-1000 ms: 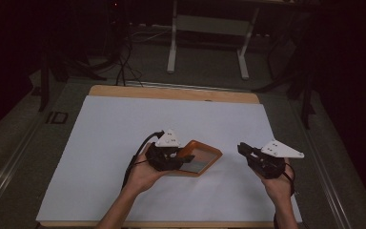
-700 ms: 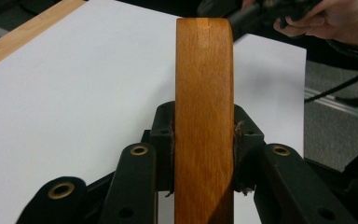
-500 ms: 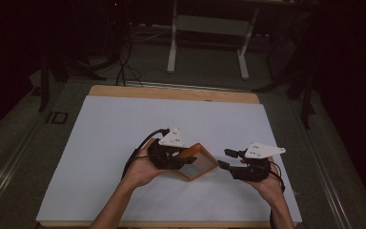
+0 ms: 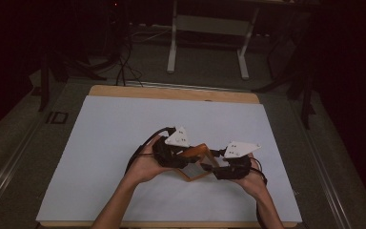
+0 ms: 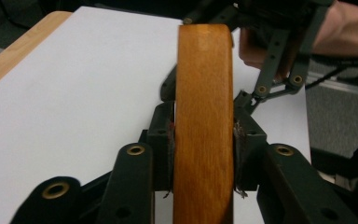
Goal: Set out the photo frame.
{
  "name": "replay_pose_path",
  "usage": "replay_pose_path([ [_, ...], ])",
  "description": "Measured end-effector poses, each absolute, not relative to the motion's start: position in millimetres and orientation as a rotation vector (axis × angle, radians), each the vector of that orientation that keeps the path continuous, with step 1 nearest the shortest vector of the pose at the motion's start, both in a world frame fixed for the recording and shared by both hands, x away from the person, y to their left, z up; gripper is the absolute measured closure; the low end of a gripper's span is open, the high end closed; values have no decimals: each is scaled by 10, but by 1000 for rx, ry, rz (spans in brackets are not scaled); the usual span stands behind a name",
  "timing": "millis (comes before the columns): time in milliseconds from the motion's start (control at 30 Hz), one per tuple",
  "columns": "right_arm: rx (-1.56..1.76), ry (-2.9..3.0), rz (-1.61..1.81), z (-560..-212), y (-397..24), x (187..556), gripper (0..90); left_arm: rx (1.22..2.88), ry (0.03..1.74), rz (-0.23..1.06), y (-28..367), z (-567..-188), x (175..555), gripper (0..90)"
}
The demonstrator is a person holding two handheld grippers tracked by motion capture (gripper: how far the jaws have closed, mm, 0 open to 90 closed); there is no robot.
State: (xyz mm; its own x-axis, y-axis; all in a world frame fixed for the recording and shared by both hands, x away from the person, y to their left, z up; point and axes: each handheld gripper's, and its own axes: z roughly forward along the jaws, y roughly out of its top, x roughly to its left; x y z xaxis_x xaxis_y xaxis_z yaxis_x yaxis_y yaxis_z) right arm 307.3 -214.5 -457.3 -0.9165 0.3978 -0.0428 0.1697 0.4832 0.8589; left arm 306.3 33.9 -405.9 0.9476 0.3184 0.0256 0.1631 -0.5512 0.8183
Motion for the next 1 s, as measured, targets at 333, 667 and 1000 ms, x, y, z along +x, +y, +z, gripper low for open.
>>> replay_pose_path([
  [333, 411, 2492, 1422, -4542, -2191, 3009, 678, 2012, 486, 189, 535, -4093, 3108, 403],
  [667, 433, 2511, 1401, -4560, -2267, 3015, 680, 1840, 623, 235, 874, -4185, 3050, 315],
  [1000, 451, 2505, 1393, -4568, -2277, 3012, 676, 1831, 712, 178, 931, -4522, 3048, 326],
])
